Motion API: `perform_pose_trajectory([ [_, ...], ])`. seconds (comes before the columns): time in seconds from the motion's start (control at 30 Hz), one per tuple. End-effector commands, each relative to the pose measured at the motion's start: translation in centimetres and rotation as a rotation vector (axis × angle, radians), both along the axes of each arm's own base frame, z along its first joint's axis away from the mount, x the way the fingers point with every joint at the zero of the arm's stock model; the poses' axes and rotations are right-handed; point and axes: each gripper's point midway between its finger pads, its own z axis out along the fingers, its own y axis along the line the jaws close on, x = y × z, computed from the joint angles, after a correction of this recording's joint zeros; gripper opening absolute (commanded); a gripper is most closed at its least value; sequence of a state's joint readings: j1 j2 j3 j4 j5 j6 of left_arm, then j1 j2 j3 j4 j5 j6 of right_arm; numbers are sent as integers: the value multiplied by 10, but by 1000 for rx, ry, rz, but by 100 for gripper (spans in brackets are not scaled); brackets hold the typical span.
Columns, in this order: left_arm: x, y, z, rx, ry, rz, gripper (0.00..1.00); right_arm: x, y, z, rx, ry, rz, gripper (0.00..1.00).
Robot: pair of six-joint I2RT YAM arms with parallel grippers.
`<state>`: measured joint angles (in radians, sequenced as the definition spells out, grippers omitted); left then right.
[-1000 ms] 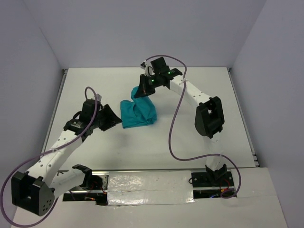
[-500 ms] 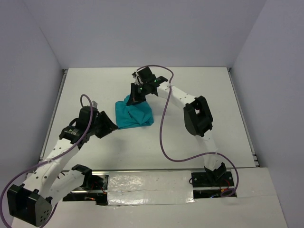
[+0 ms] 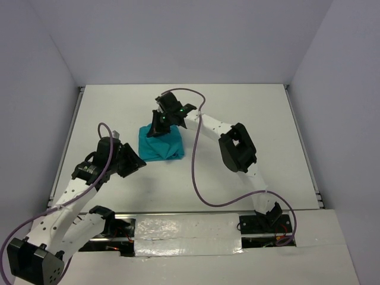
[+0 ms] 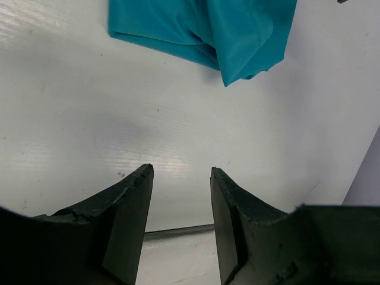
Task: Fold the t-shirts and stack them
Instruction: Fold the long partially folded tshirt into a neat square
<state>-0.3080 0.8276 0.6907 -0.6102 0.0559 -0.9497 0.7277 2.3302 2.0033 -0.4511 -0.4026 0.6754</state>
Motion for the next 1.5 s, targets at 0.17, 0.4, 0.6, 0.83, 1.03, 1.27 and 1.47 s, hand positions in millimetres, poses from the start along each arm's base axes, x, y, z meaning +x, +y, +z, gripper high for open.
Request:
perform_pose_trajectory([
  [0.17, -9, 6, -3, -4, 18, 37, 56, 16, 30, 1, 85, -13, -37, 24],
  [0.4, -11, 10, -1, 12, 19, 44, 56, 7, 43, 28, 178, -28, 34, 44],
  [0.6, -8, 12, 8, 27, -1, 48, 56, 1, 54, 74, 306, -54, 85, 64],
  [0.83, -4, 13, 22, 30, -39, 40, 56, -17, 63, 123, 488, -86, 227, 73],
  [1.03, 3, 11, 37, 19, -95, 35, 56, -22, 35, 172, 635, -218, 405, 80],
  [1.27, 25, 19, 40, 9, -87, 87, 31, 5, -35, 150, 307, -526, 473, 78],
  [1.47, 67, 33, 46, -19, -87, 92, 22, -29, -94, 71, 19, -565, 612, 79],
])
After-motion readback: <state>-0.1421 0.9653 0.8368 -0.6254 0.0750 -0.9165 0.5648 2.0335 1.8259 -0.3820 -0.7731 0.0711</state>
